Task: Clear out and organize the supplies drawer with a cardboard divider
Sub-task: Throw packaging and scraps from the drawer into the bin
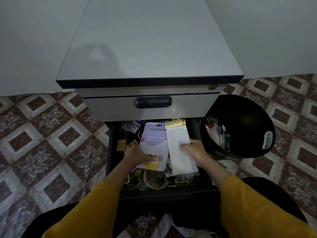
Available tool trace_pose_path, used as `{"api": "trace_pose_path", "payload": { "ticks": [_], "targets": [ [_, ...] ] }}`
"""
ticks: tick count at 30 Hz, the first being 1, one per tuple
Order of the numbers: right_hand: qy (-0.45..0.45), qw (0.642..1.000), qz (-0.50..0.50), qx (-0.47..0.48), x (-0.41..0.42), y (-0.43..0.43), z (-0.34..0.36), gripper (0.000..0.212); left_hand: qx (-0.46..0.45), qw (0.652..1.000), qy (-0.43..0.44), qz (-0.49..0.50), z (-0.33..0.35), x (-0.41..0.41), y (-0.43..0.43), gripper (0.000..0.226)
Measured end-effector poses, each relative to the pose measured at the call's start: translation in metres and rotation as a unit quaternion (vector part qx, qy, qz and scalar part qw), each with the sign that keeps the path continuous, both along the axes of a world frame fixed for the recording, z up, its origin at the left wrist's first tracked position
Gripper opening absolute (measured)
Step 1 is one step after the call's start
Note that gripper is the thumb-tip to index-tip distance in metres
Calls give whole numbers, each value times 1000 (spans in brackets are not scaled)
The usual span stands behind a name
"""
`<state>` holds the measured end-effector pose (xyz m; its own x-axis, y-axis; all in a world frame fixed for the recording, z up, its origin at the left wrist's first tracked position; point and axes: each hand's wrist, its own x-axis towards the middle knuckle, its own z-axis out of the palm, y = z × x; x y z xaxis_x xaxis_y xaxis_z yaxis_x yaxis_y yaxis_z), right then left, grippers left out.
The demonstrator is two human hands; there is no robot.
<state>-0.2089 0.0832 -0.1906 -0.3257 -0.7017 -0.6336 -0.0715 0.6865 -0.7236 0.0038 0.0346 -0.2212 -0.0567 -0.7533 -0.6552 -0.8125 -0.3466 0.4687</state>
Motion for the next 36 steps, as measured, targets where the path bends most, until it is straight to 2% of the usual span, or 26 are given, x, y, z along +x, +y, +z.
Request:
{"api": "trace_pose_path", "payload": {
  "ticks": [1, 5, 8, 10, 12, 17, 20, 22, 25, 29, 32, 36],
  "targets": [
    [-4, 1000, -5, -3, -1, 0, 2, 8, -1, 1000, 2, -3, 0, -1, 3, 119],
    [-24, 999, -27, -15, -2, 0, 8, 7, -55, 995, -24, -79, 2, -6, 11, 93],
    [-28, 998, -44, -19, -2, -2, 12, 4, -41, 992, 6, -118, 7, -12, 19, 105],
    [-30, 999, -42, -15, -2, -2, 14, 4, -27, 993, 40, -110, 12, -17, 25, 120],
    [-30, 999, -26, -7, -3, -1, 16, 7, -35, 992, 46, -116, 16, -23, 30, 125],
    [12, 1000, -11, 21, -2, 2, 11, 17, -95, 989, 78, -78, 22, -34, 28, 84],
    [42, 999, -3, 30, 1, 3, 7, 33, -123, 987, 63, -87, 23, -34, 27, 75],
    [53, 998, -2, 28, 4, 3, 8, 38, -118, 988, 59, -81, 22, -31, 28, 80],
    [83, 996, 7, 21, 8, 4, 9, 45, -103, 993, 42, -32, 22, -25, 29, 99],
    [135, 990, 18, 46, 14, 8, 6, 59, -86, 995, -39, -33, 21, -19, 28, 106],
    [109, 991, 10, 74, 16, 11, 5, 65, -64, 993, -88, -44, 19, -16, 32, 113],
    [56, 993, 32, 95, 18, 13, -2, 51, -54, 996, -65, -12, 18, -13, 34, 117]
  ]
}}
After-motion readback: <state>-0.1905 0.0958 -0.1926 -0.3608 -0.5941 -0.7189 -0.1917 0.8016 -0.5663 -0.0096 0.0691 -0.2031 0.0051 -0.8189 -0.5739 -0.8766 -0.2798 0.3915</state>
